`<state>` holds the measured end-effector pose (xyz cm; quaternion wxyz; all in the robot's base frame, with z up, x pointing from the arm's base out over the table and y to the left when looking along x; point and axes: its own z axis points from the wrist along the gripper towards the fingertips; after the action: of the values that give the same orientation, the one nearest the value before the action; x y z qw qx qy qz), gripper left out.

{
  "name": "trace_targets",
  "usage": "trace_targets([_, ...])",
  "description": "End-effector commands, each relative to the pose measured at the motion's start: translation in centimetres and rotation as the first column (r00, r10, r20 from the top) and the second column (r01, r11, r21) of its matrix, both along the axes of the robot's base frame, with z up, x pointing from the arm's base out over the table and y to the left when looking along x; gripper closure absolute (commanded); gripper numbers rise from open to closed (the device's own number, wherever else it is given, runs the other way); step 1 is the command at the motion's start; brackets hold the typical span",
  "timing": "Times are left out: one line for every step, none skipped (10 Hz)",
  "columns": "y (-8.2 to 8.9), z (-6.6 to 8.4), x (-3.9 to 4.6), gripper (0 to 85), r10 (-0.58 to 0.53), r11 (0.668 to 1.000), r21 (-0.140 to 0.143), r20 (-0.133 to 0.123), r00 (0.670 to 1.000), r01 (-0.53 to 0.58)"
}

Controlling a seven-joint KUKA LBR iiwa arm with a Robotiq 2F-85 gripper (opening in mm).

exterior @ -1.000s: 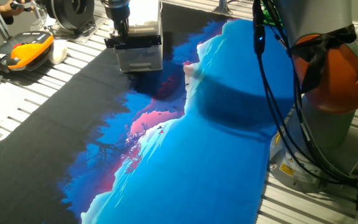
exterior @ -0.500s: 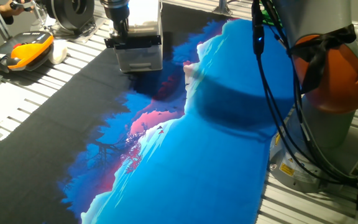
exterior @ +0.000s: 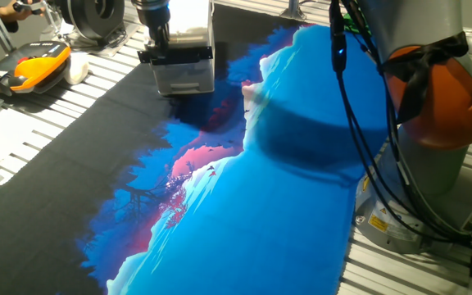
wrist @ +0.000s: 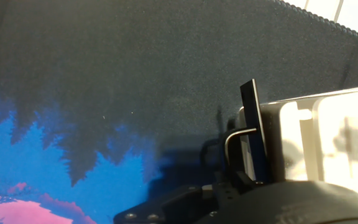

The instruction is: Grasp the handle and open the drawer

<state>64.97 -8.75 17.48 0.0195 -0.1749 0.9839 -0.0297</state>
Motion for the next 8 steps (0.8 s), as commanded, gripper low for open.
trace_targets([-0.06, 0.16, 0.00, 68.0, -0.003, 1.000, -0.003, 0.004, 1.000, 0.003])
trace_targets([-0.34, 0.38, 0.23, 68.0, -0.004, 1.000, 0.000, 0.004, 1.000, 0.004])
trace_targets([-0.73, 0.62, 0.49, 68.0, 0.001, 1.000, 0.001, 0.002, 1.000, -0.001])
trace_targets([-0.99, 0.89, 0.66, 68.0, 0.002, 1.000, -0.004, 0.002, 1.000, -0.002])
trace_targets([-0.98, 1.07, 0.71, 68.0, 0.000, 1.000, -0.010, 0.002, 1.000, 0.000])
trace_targets([-0.84, 1.13, 0.65, 68.0, -0.004, 1.000, -0.016, 0.004, 1.000, 0.004])
trace_targets([-0.64, 1.03, 0.52, 68.0, -0.009, 1.000, -0.019, 0.006, 1.000, 0.009])
trace_targets([-0.37, 0.89, 0.35, 68.0, -0.012, 1.000, -0.019, 0.009, 1.000, 0.012])
